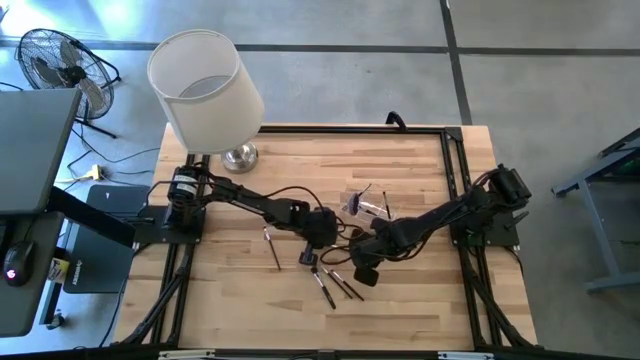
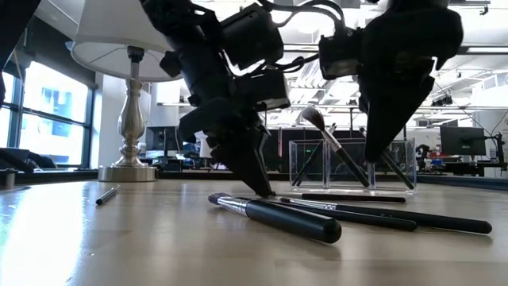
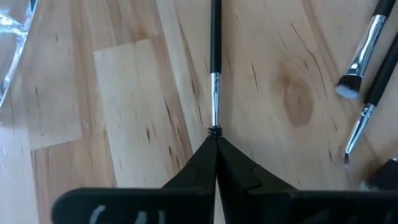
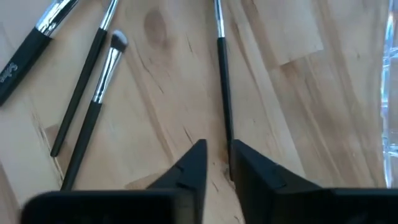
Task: Put items in baskets/containers
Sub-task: Put the black lash brush into the transparent organizer
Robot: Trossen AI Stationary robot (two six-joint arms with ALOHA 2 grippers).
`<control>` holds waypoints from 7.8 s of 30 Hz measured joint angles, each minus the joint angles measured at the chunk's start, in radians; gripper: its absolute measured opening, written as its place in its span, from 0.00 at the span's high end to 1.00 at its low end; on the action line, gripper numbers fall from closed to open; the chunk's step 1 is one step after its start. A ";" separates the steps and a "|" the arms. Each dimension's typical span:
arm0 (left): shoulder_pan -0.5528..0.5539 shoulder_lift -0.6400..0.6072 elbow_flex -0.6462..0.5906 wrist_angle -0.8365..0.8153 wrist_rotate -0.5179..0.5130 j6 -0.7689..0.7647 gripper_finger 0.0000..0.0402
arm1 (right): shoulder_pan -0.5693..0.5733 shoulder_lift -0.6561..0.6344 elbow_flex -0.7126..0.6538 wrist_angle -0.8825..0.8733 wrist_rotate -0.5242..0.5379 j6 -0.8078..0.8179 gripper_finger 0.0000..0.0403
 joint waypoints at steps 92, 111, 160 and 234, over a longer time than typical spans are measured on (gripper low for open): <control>0.077 -0.006 0.375 -0.520 0.207 -0.104 1.00 | 0.002 -0.027 0.014 -0.027 0.093 -0.316 0.75; 0.078 -0.006 0.375 -0.510 0.275 -0.102 1.00 | 0.002 0.001 0.013 -0.036 0.092 -0.287 0.94; 0.242 -0.496 -0.022 -0.250 0.473 -0.261 1.00 | 0.252 -0.115 -0.463 0.973 0.495 0.508 0.98; 0.084 -0.518 -0.063 -0.104 0.151 -0.640 1.00 | -0.007 -0.480 -1.014 1.378 0.679 -0.149 0.89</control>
